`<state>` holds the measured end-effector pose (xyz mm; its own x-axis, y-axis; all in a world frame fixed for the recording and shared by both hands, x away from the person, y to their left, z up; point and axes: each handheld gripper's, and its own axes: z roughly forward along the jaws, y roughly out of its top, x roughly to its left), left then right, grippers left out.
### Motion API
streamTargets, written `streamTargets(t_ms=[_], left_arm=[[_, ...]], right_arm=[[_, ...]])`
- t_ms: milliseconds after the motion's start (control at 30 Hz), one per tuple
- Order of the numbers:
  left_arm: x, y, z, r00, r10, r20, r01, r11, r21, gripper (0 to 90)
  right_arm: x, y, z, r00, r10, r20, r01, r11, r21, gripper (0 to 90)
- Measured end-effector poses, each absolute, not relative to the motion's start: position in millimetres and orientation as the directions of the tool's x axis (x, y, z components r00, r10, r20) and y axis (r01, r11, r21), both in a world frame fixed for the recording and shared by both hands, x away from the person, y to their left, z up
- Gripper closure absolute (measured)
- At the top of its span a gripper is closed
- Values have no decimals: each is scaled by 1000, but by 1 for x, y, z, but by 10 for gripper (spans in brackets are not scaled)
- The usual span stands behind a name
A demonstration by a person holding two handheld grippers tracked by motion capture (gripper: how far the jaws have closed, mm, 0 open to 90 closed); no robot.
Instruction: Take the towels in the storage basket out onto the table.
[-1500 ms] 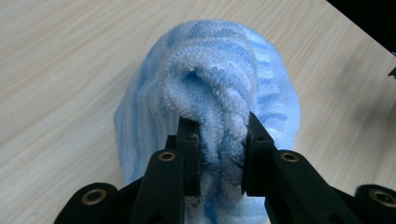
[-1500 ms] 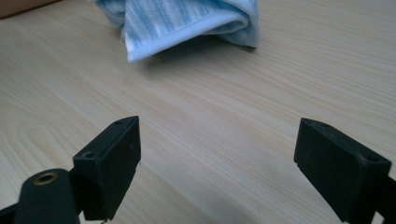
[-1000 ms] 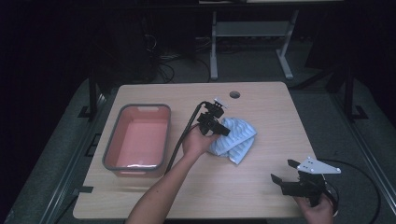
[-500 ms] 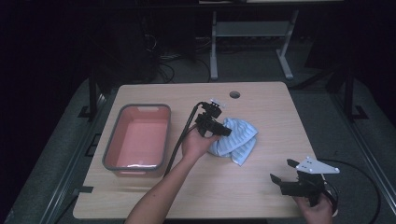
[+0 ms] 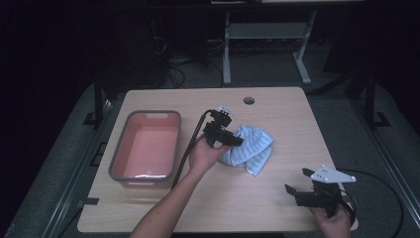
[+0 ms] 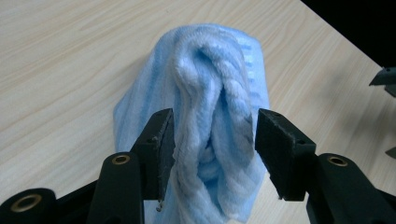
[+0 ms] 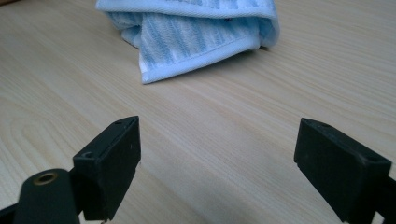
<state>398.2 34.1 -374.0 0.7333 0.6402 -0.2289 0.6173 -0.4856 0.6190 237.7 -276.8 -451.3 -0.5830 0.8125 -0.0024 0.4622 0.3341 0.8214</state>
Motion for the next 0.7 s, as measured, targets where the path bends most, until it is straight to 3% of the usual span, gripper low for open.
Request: streamTargets(t_ms=[700], left_arm=[[377, 59, -371, 730, 644, -227, 610, -464, 642, 442]], right_arm=[[241, -272, -452, -585, 811, -15, 466, 351, 812, 142]])
